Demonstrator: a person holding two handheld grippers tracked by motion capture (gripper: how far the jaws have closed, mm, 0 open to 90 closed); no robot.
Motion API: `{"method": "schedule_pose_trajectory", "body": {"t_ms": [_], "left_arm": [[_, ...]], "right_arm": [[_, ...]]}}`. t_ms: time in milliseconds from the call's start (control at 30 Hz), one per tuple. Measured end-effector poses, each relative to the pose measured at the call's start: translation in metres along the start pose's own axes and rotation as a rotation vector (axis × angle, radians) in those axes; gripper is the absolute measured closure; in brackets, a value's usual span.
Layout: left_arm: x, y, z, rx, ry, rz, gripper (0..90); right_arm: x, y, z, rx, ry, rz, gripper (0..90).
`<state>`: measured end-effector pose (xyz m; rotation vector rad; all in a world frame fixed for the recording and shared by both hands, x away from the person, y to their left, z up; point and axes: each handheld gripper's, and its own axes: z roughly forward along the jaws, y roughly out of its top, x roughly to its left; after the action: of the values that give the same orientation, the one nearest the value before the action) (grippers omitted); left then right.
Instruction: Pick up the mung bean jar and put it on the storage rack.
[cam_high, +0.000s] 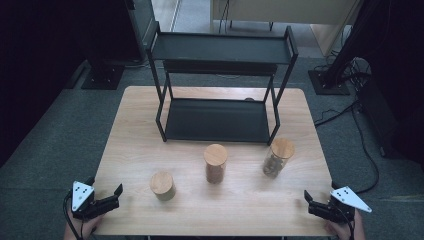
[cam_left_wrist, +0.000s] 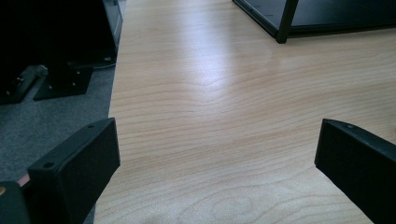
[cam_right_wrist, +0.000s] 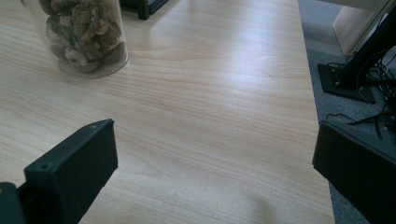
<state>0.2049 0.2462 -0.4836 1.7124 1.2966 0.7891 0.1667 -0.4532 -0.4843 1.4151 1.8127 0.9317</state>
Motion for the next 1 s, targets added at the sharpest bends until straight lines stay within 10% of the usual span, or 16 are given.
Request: {"method": "schedule_pose_trajectory", "body": {"t_ms": [500,1000], "left_arm": [[0.003,0.003,-0.010,-0.050,-0.016,-0.091,3.5],[-0.028,0.008,-0.005,-0.046,-0.063,-0.028,3.5]], "right_arm": [[0.002,0.000,0.001,0.013,0.004,-0.027,0.0],[0.004,0.000,0.001,0.020,-0.007,-0.047,0.0]]}}
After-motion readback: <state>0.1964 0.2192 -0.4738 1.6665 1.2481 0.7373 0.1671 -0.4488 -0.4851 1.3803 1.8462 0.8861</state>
